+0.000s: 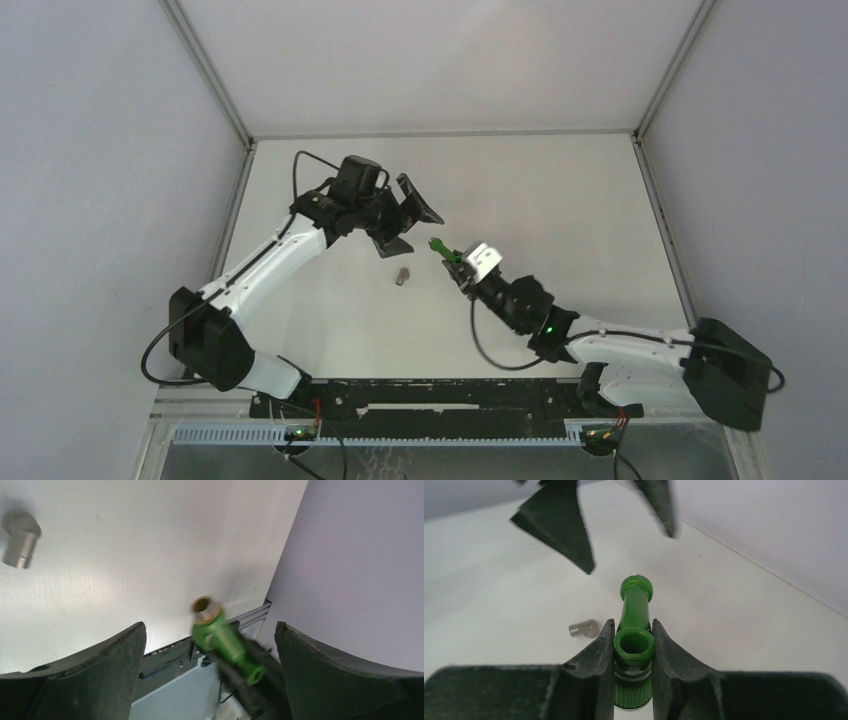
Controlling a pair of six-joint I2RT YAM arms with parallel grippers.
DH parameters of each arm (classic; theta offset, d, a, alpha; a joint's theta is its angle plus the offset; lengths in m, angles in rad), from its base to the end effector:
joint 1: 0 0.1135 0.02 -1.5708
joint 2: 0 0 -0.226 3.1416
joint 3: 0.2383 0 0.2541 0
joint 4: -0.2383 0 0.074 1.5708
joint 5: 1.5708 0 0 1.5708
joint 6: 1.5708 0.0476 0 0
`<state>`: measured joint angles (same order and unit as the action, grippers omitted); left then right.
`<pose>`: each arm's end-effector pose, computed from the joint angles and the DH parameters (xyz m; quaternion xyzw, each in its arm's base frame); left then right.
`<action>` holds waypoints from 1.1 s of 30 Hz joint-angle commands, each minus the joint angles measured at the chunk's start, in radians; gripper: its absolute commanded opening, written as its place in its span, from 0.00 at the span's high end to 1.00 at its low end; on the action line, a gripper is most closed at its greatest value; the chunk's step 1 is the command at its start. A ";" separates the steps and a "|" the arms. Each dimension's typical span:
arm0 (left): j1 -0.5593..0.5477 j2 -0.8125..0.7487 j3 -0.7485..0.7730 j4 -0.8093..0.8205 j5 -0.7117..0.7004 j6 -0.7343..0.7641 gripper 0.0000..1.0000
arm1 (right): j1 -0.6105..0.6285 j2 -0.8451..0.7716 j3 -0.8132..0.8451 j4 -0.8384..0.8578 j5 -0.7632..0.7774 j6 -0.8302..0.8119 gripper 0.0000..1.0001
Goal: Install the water faucets
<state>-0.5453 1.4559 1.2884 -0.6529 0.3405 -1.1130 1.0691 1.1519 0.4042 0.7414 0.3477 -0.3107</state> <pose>0.2727 -0.1840 0.2690 -0.1972 0.8977 -0.3728 0.1277 0.1434 0.2278 0.1953 -0.3506 0.6165 0.1430 0.6904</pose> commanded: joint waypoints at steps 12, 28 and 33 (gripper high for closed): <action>0.073 -0.299 -0.294 0.584 0.646 0.503 0.01 | -0.648 -0.307 0.191 -0.402 -1.240 0.933 1.00; -0.032 -0.280 -0.282 0.636 0.824 0.494 0.13 | -0.636 -0.191 0.191 -0.036 -1.349 1.272 1.00; -0.045 -0.283 -0.274 0.648 0.827 0.461 0.26 | -0.623 -0.198 0.190 -0.019 -1.323 1.271 1.00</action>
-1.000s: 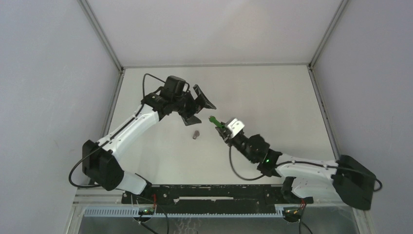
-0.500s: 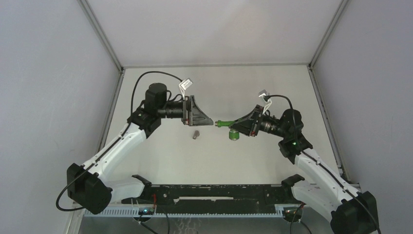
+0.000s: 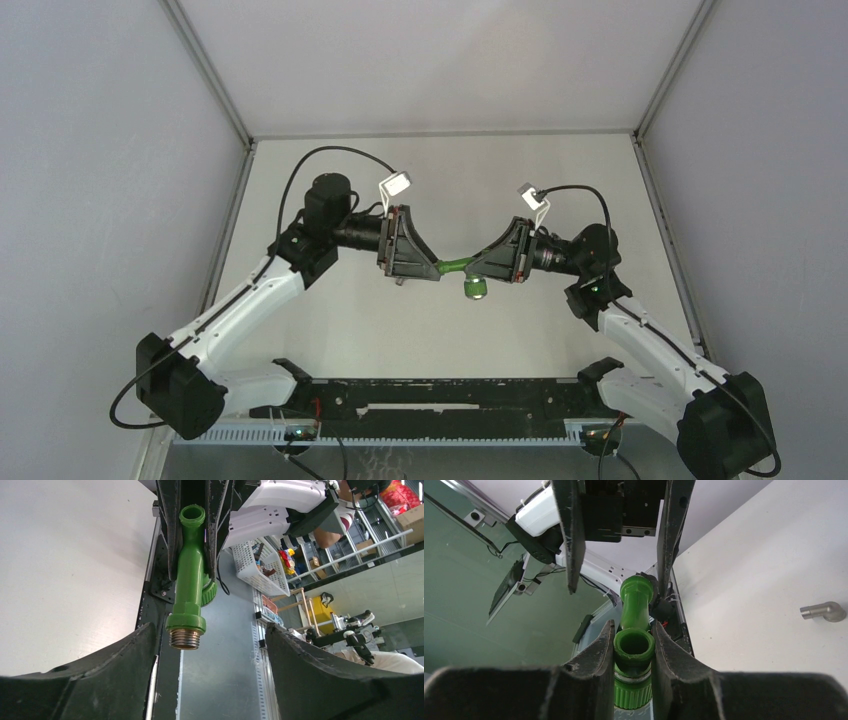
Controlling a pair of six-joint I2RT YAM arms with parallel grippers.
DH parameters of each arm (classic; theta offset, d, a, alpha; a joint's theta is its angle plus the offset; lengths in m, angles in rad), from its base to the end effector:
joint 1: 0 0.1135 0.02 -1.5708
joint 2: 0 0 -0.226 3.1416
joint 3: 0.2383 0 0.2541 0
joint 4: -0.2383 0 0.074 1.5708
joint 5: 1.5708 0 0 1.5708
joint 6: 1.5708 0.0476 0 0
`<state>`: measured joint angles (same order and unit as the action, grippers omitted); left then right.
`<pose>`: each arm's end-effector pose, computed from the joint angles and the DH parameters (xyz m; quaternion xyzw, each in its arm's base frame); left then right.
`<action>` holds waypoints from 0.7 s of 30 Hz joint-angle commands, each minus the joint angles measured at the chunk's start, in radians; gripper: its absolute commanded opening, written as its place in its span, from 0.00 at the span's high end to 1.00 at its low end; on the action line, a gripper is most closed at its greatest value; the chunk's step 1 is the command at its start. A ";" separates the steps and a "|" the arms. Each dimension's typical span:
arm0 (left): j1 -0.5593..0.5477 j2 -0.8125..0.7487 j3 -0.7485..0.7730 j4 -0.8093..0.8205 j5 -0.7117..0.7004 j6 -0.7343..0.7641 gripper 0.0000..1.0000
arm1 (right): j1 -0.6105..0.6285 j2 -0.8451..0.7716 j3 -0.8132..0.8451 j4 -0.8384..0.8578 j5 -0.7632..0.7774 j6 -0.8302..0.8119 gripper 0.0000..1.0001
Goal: Install the water faucets
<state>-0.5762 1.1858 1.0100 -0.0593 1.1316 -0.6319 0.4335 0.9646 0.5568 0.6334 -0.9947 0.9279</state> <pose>0.2116 -0.1889 0.3169 0.3134 0.6718 -0.6434 0.1912 0.2002 0.1367 0.2787 -0.2279 0.6222 0.6636 0.3472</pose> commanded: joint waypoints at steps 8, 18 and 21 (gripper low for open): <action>-0.033 0.015 0.011 0.084 0.016 -0.039 0.39 | 0.019 -0.012 0.038 0.117 0.022 0.044 1.00; -0.047 0.028 0.022 0.090 -0.012 -0.049 0.91 | 0.022 -0.015 0.037 0.103 -0.009 0.039 1.00; -0.048 0.023 0.023 0.090 -0.019 -0.043 1.00 | 0.016 -0.021 0.038 0.056 -0.006 0.024 0.96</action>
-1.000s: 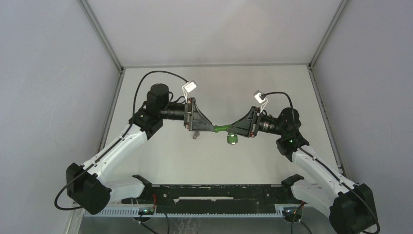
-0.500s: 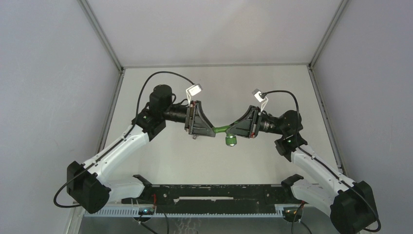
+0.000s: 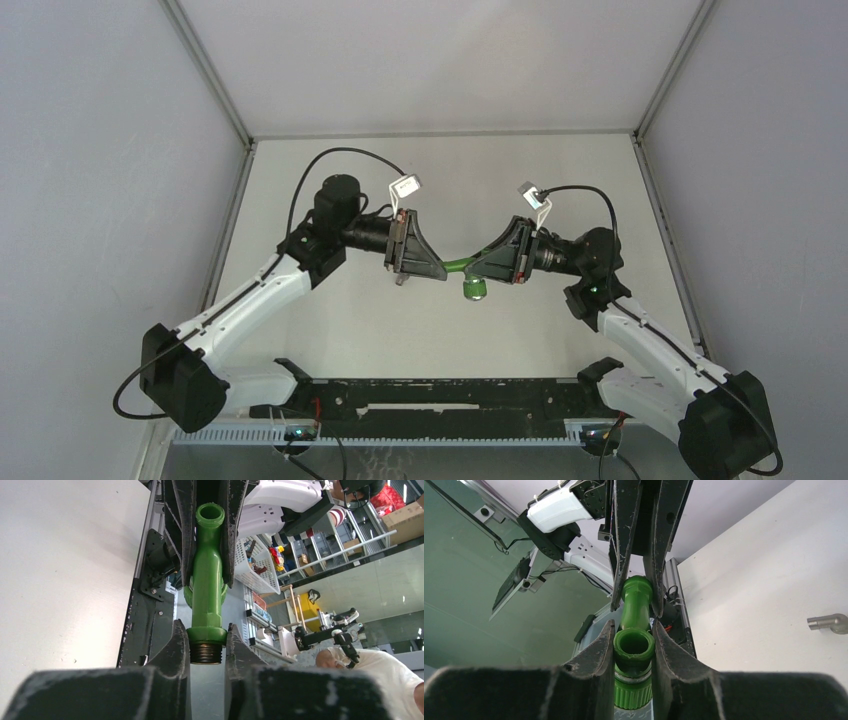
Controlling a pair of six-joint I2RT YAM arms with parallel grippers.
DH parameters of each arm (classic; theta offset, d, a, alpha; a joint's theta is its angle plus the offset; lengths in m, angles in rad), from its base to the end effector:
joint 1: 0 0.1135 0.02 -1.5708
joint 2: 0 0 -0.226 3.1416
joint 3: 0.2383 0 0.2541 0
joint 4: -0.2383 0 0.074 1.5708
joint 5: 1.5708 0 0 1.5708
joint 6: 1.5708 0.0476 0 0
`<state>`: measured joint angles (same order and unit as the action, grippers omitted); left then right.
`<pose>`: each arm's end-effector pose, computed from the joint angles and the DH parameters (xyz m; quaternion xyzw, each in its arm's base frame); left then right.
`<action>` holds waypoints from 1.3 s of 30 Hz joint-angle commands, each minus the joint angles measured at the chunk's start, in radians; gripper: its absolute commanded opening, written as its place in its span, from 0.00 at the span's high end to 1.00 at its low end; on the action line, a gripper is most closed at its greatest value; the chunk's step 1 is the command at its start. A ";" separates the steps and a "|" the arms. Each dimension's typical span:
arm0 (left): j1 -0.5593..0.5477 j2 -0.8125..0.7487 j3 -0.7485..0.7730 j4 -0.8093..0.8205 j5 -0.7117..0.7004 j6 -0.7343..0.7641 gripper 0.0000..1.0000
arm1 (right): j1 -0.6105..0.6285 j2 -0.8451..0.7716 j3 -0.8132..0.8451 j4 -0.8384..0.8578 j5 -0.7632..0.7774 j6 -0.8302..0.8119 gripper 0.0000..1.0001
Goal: Install the water faucets
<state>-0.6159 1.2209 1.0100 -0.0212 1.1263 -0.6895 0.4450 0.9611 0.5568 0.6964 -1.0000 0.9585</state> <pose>0.2106 -0.2017 0.3110 0.3066 0.6749 -0.6512 0.1625 0.1964 0.1380 0.2855 -0.2391 0.6042 0.6731 0.3532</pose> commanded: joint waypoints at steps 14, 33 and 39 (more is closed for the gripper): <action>-0.008 -0.004 0.028 0.049 0.010 0.028 1.00 | 0.046 0.045 0.054 -0.019 -0.014 0.035 0.34; -0.008 -0.009 0.038 -0.022 0.027 0.081 1.00 | 0.077 0.073 0.137 -0.177 -0.032 -0.056 0.48; -0.008 -0.008 0.043 -0.021 0.028 0.081 1.00 | 0.089 0.095 0.143 -0.173 -0.037 -0.052 0.46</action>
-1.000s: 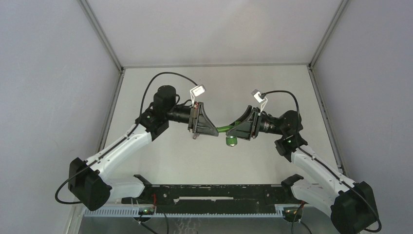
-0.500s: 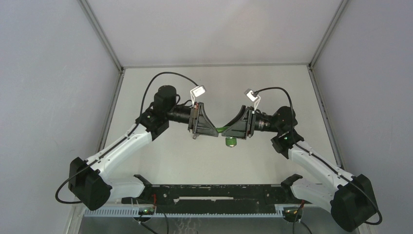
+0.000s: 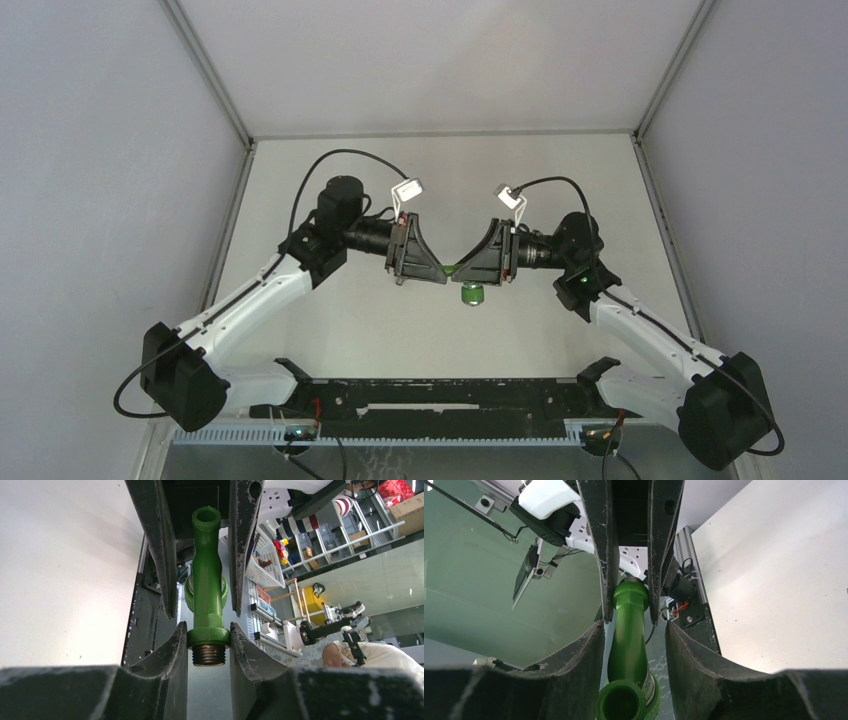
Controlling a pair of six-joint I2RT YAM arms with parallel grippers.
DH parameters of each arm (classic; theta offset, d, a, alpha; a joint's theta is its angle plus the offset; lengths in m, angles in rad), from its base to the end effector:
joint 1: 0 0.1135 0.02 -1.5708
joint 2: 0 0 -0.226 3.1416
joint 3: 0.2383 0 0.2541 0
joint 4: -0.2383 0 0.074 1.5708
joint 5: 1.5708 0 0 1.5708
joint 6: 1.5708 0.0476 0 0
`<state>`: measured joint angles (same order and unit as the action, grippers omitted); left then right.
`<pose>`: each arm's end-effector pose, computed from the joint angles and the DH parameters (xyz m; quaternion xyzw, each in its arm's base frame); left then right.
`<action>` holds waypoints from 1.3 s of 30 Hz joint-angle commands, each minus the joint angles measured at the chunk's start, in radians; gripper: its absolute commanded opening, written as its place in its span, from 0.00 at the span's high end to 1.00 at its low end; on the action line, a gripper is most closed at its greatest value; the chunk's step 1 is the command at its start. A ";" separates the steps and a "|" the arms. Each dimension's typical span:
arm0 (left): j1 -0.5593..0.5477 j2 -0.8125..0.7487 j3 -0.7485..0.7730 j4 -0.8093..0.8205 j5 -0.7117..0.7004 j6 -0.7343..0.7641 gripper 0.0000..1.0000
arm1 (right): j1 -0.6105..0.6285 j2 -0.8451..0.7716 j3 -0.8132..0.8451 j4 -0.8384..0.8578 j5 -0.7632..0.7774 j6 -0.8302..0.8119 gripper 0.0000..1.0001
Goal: Install the water faucets
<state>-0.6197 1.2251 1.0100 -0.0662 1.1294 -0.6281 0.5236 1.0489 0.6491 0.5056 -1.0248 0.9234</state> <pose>0.2095 -0.2023 0.3058 0.3188 0.6765 -0.6437 0.1622 0.2016 0.1634 0.2790 -0.2415 0.6436 0.6747 0.2686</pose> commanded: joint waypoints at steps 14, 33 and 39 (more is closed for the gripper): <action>0.002 -0.002 0.109 -0.156 -0.071 0.111 0.34 | -0.006 -0.020 0.050 -0.100 0.090 -0.006 1.00; 0.108 0.242 0.112 -0.550 -1.047 0.271 0.23 | -0.132 -0.311 0.095 -0.848 0.811 -0.338 1.00; 0.078 0.401 0.136 -0.515 -1.126 0.277 0.26 | -0.113 -0.316 0.098 -0.882 0.830 -0.383 1.00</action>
<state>-0.5159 1.5719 1.0954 -0.5903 0.1059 -0.3809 0.3981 0.7448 0.6952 -0.3538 -0.2390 0.5915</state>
